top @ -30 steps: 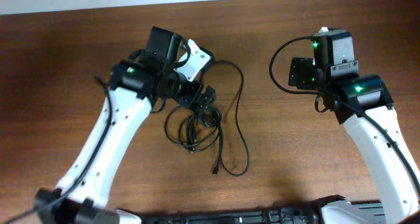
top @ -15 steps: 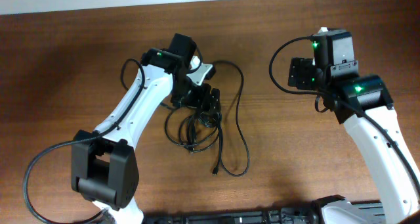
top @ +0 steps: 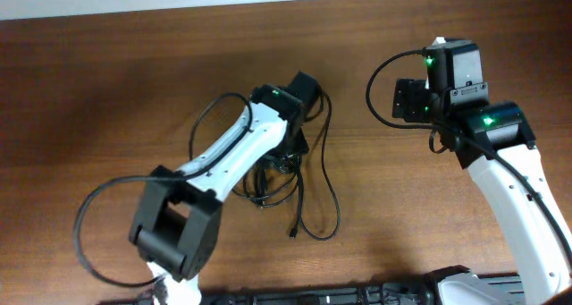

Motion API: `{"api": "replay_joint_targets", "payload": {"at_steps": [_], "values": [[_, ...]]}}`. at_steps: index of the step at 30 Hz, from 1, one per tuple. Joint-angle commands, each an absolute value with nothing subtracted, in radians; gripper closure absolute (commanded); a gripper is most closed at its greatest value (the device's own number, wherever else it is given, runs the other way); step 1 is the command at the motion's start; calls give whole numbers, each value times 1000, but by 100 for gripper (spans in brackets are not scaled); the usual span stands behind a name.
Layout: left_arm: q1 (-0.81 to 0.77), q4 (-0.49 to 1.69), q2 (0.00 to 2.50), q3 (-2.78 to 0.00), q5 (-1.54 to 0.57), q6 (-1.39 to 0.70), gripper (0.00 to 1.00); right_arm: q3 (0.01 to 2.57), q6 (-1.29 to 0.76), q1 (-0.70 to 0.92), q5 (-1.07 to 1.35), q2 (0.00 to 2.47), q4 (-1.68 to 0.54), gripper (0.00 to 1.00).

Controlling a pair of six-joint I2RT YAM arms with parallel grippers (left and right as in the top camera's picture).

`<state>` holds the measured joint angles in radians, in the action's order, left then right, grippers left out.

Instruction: Untangle cables

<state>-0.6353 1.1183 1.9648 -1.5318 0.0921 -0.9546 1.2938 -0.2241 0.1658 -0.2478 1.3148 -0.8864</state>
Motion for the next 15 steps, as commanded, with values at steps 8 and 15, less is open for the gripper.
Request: {"api": "replay_joint_targets", "payload": {"at_steps": [8,15], "values": [[-658,1097,2152,-1525,158,-1088,35,1296,-214,162,-246,1320,-887,11],[-659,1090,2177,-1523,157,-1088,47,1296,-214,162,-246,1320,-887,11]]}}
